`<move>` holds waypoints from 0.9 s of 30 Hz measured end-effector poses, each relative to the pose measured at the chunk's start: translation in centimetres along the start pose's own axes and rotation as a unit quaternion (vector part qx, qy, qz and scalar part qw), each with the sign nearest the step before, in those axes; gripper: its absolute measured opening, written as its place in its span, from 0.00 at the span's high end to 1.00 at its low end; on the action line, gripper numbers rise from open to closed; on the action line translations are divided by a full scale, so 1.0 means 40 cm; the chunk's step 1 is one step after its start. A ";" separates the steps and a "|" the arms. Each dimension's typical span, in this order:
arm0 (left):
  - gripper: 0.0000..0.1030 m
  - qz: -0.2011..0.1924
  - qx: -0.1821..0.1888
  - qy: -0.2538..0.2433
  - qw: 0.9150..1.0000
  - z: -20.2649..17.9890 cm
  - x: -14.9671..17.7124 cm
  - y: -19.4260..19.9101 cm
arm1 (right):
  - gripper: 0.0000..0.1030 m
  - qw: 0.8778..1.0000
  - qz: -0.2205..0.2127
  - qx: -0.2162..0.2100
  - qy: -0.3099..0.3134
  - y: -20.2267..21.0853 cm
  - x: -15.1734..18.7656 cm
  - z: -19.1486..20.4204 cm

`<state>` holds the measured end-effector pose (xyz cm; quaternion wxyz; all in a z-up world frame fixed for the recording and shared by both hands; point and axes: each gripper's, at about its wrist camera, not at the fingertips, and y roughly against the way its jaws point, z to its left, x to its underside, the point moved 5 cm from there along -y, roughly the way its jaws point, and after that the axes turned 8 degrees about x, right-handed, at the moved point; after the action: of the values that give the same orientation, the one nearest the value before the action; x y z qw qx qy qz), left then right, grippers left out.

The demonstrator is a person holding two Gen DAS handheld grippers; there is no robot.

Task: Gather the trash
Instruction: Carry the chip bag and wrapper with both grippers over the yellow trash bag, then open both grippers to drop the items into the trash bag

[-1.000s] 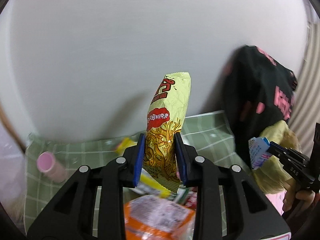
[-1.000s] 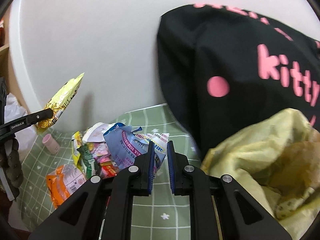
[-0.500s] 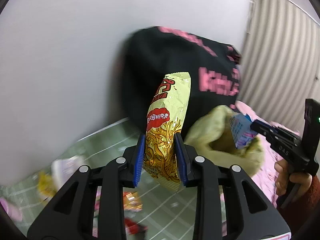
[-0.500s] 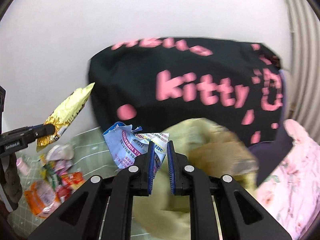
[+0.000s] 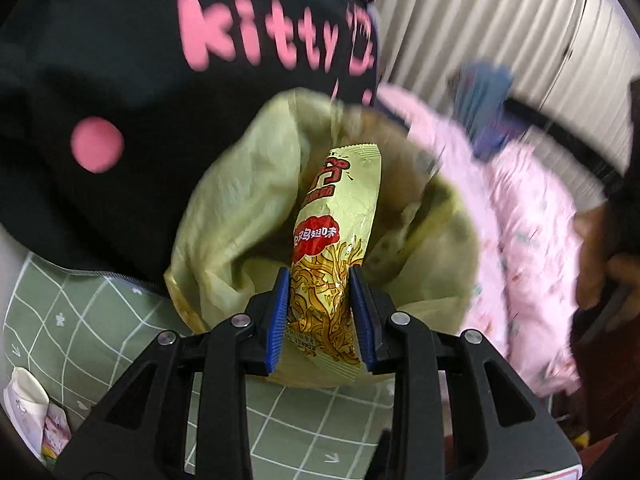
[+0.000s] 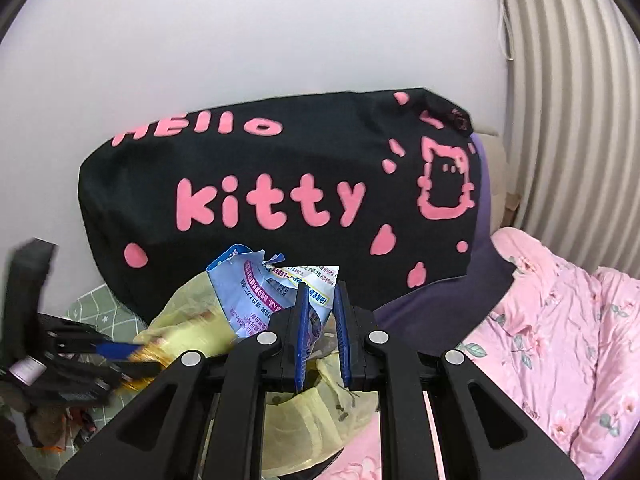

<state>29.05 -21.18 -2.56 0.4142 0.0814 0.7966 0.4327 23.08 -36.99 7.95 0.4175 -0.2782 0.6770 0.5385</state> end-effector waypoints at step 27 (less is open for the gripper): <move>0.64 -0.024 0.021 0.072 0.997 0.091 -0.018 -0.012 | 0.86 0.988 0.128 -0.051 0.065 -0.200 0.182 0.124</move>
<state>32.28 -19.56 -3.55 0.3644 0.0394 0.8350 0.4104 27.38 -33.83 -2.69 0.2855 -0.2442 0.7043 0.6024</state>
